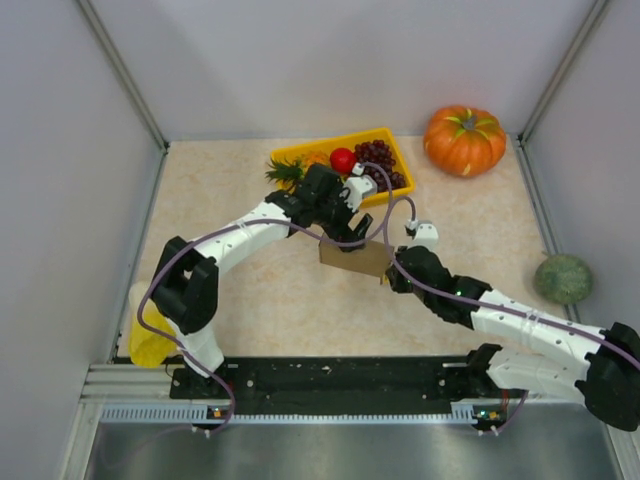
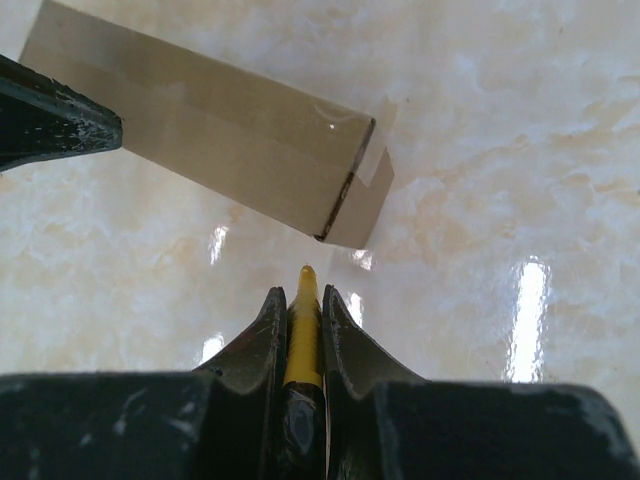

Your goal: Unpack the express box

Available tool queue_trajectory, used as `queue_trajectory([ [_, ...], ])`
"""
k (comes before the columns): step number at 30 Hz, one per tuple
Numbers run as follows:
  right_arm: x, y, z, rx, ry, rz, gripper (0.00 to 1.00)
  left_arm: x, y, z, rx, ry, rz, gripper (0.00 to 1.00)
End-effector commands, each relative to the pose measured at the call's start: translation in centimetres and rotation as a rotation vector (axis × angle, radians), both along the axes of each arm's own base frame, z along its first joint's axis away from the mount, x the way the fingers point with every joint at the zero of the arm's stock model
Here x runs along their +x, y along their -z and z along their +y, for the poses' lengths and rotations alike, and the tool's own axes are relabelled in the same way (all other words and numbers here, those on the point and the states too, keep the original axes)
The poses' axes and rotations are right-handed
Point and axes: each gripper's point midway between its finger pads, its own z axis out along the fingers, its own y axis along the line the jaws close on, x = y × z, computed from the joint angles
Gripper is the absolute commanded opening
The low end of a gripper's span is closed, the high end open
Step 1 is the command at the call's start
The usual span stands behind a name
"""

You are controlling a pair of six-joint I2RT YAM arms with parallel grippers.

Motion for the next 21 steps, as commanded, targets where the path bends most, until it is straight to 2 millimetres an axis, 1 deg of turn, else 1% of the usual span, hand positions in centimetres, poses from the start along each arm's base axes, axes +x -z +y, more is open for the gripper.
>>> queue_trajectory([
  [1,-0.4,-0.3,0.0,0.087,0.017,0.021,0.00,0.8,0.0,-1.4,0.081,0.158,-0.161,0.96],
  [3,-0.5,0.0,-0.4,0.101,0.031,0.032,0.00,0.0,0.4,-1.6,0.085,0.209,-0.138,0.96],
  [5,-0.7,0.3,-0.6,0.122,0.039,0.049,0.00,-0.5,0.5,-1.8,0.086,0.258,-0.142,0.97],
  [6,-0.7,0.7,-0.9,0.124,0.051,0.056,0.00,-0.6,0.8,-1.7,0.093,0.266,-0.131,0.97],
  [8,-0.7,0.9,-1.1,0.131,0.058,0.062,0.00,-0.5,1.1,-1.9,0.096,0.272,-0.122,0.97],
  [10,-0.4,1.0,-1.3,0.139,0.072,0.068,0.00,-0.7,1.8,-2.2,0.100,0.284,-0.087,0.97],
  [16,-0.1,0.6,-1.8,0.175,0.099,0.071,0.00,-1.7,4.1,-2.7,0.131,0.311,-0.039,0.97],
  [18,-0.1,0.6,-2.1,0.182,0.113,0.076,0.00,-2.0,5.3,-2.5,0.160,0.308,-0.024,0.97],
  [20,0.0,0.1,-2.5,0.200,0.128,0.066,0.00,-2.4,5.8,-2.4,0.171,0.313,-0.016,0.97],
  [21,-0.1,0.0,-2.8,0.199,0.134,0.068,0.00,-2.7,6.3,-2.2,0.181,0.310,-0.011,0.95],
])
